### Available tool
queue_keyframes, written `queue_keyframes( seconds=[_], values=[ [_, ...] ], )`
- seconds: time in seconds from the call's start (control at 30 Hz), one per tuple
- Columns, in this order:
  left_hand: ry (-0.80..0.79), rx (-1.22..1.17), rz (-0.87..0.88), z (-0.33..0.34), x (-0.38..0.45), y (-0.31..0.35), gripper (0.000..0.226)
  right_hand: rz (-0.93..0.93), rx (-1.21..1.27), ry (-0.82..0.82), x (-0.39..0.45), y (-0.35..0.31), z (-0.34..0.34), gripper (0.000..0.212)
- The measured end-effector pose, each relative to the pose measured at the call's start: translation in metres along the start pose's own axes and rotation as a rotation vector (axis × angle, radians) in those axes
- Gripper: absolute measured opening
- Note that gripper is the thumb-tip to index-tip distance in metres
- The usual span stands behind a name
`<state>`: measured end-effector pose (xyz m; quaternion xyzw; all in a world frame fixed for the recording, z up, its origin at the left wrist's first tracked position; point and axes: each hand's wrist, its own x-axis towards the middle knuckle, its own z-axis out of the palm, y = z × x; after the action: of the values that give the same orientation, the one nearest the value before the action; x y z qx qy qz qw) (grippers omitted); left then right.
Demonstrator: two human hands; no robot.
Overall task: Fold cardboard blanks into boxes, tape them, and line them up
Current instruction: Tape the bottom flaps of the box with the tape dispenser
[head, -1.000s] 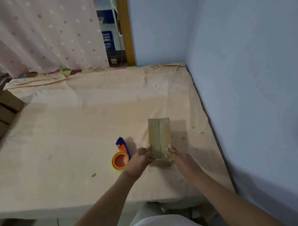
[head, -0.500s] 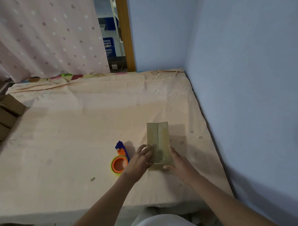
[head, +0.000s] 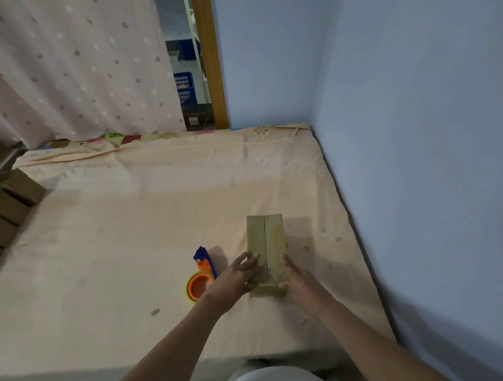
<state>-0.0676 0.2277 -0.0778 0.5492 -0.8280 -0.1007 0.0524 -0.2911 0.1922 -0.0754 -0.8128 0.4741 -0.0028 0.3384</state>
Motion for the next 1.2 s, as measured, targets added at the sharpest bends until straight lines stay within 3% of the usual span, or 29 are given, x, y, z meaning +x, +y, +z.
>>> queue_keyframes(
  seconds=[0.17,0.3,0.37,0.47,0.6,0.7,0.83,1.07,1.2],
  values=[
    [-0.048,0.037,0.127,0.005,-0.004,0.000,0.059,-0.033,-0.101,-0.060,-0.003,0.001,0.003,0.089],
    [-0.116,-0.030,0.033,-0.001,-0.002,-0.005,0.062,-0.042,-0.124,-0.065,-0.004,0.004,0.002,0.090],
    [-0.125,0.002,0.073,0.008,0.000,-0.010,0.057,-0.054,-0.157,-0.070,-0.003,0.008,0.004,0.096],
    [-0.045,-0.127,-0.013,0.011,-0.001,-0.010,0.060,-0.083,-0.210,-0.070,-0.005,0.013,0.006,0.104],
    [0.011,-0.337,-0.234,0.008,-0.001,0.000,0.058,0.001,0.090,-0.104,-0.009,0.002,0.001,0.092],
    [0.045,-0.430,-0.345,0.008,0.003,0.014,0.052,0.168,0.422,0.040,-0.005,-0.010,-0.002,0.086],
    [0.120,-0.608,-0.463,0.007,0.011,0.025,0.048,0.277,0.583,0.201,0.006,-0.019,-0.012,0.070],
    [-0.043,-0.535,-0.415,0.006,0.010,0.017,0.078,0.246,0.464,-0.017,0.013,-0.013,-0.009,0.119],
    [-0.074,-0.487,-0.336,0.012,0.006,0.004,0.078,0.203,0.370,-0.090,0.012,-0.002,-0.009,0.114]
  ],
)
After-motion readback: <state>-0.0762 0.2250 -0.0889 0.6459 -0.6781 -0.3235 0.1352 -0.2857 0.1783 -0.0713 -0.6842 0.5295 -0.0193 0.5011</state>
